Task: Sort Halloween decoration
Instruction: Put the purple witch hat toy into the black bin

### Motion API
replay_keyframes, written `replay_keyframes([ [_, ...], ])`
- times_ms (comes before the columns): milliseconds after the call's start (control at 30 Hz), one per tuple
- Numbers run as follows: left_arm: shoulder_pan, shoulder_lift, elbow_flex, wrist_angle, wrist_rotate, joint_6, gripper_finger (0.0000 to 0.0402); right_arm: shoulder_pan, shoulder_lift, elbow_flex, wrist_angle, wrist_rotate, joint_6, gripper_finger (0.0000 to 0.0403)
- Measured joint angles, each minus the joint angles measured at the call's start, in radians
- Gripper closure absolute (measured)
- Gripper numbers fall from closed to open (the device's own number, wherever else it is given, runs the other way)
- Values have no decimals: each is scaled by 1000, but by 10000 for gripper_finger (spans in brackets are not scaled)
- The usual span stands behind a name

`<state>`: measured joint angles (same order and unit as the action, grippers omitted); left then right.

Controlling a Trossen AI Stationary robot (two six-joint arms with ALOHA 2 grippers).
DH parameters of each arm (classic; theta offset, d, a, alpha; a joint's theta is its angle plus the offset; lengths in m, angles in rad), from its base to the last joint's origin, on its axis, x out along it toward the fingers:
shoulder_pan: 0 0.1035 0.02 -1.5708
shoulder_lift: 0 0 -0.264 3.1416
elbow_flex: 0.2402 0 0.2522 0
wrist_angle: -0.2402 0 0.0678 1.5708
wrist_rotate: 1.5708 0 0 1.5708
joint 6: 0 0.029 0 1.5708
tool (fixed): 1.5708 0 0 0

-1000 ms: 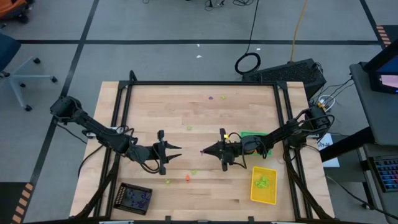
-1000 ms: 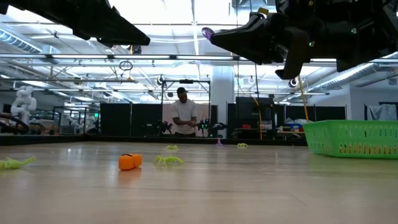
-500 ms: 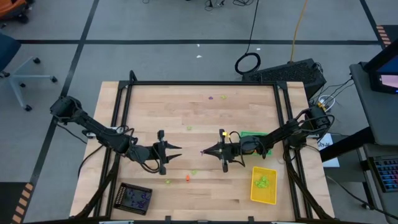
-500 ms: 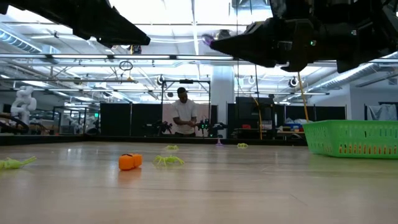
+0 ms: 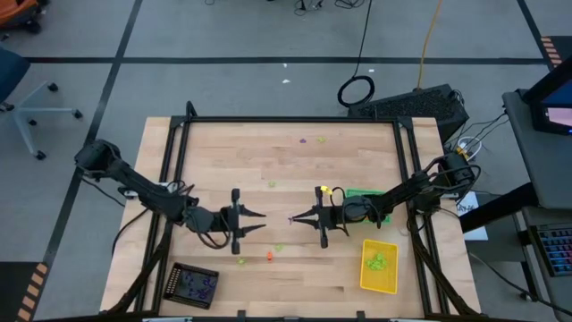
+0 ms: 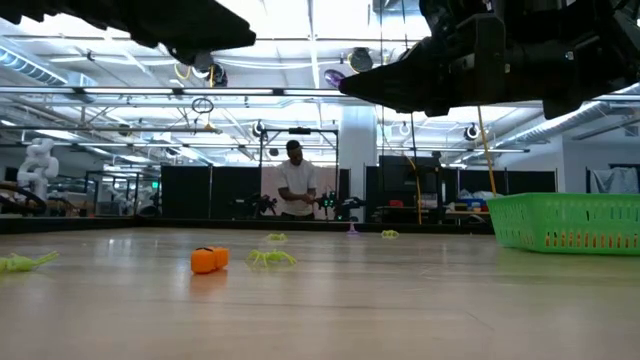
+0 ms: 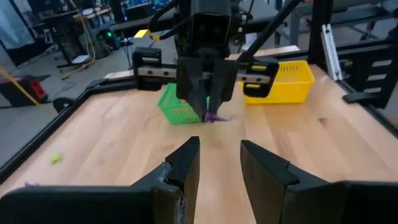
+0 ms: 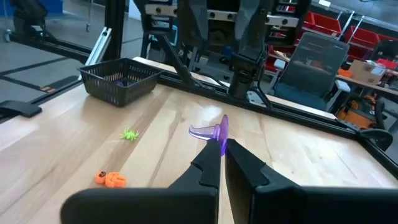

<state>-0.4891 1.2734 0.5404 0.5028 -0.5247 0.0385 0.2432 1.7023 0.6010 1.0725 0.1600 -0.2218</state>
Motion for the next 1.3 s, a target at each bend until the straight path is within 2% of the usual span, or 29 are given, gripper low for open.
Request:
replay_keyframes([
  [233,30,149,0,300,79,175,283,0,0,0,0,0,-4,403],
  [400,73,233,8,406,126,183,283,0,0,0,0,0,-6,403],
  [567,125,328,78,411,210,151,283,0,0,0,0,0,-6,403],
  [733,160,390,124,403,215,127,283,0,0,0,-3,0,-6,403],
  [1167,182,393,124,343,225,89,284,0,0,0,-11,0,-6,403],
  [1300,183,393,124,343,237,80,306,0,0,0,-9,0,-6,403],
])
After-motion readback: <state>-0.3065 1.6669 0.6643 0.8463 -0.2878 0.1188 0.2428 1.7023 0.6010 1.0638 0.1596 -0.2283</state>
